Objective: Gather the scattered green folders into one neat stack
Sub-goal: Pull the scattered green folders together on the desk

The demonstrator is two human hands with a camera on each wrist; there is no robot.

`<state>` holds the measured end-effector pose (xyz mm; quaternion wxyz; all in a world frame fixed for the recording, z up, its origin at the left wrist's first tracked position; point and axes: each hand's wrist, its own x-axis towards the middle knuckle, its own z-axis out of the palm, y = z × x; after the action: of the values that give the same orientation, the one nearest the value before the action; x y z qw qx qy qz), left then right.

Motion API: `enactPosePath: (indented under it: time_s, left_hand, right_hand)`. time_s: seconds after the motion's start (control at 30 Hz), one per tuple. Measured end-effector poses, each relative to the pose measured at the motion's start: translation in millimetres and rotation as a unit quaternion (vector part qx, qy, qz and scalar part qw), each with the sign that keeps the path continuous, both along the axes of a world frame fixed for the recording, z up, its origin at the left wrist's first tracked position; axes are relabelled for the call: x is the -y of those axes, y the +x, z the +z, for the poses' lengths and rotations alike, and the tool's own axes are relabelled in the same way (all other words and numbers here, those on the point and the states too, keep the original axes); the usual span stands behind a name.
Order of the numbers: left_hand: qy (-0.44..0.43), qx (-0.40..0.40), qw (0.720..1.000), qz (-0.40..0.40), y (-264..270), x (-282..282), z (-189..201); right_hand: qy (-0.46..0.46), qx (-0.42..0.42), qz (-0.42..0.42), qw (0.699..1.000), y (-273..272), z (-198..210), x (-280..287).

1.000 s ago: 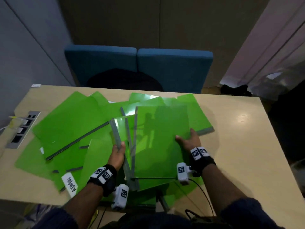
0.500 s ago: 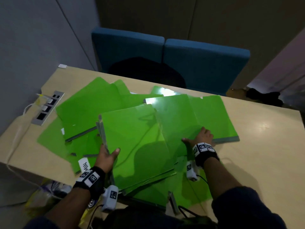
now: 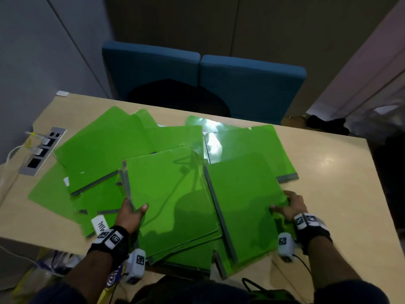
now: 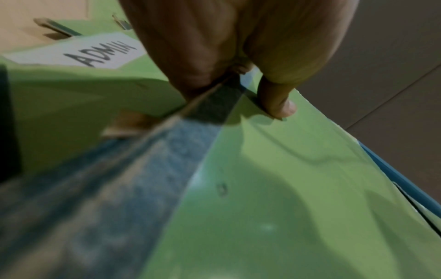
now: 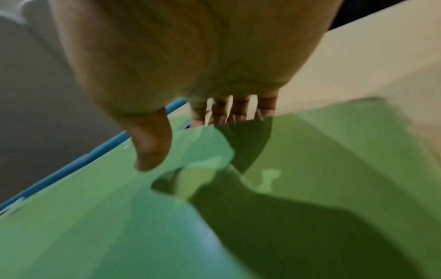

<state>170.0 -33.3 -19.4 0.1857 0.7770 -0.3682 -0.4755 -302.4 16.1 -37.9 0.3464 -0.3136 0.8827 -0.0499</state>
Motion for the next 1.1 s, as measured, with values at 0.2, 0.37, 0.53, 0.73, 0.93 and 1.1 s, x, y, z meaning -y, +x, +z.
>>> enactPosePath:
  time_s: [0.2,0.37,0.53,0.73,0.93,1.1]
  left_hand:
    - [0.007,0.017,1.000,0.002,-3,-4,0]
    - [0.008,0.011,1.000,0.009,-5,-6,0]
    - [0.000,0.020,1.000,0.003,-6,-5,5]
    - [-0.012,0.020,1.000,-0.002,-10,-6,10]
    - [-0.004,0.009,1.000,-0.005,-7,-8,9]
    - [-0.012,0.005,1.000,-0.014,-4,-5,6]
  right_hand:
    - [-0.058,0.051,-0.039,0.996,31,10,-9]
    - [-0.039,0.088,-0.033,0.995,38,16,-12]
    - [-0.139,0.132,-0.055,0.980,25,44,-27]
    - [-0.251,0.131,-0.031,0.959,-31,107,-41]
    - [-0.343,0.236,-0.110,0.902,-53,131,-47]
    - [-0.321,0.240,-0.107,0.910,27,105,-2]
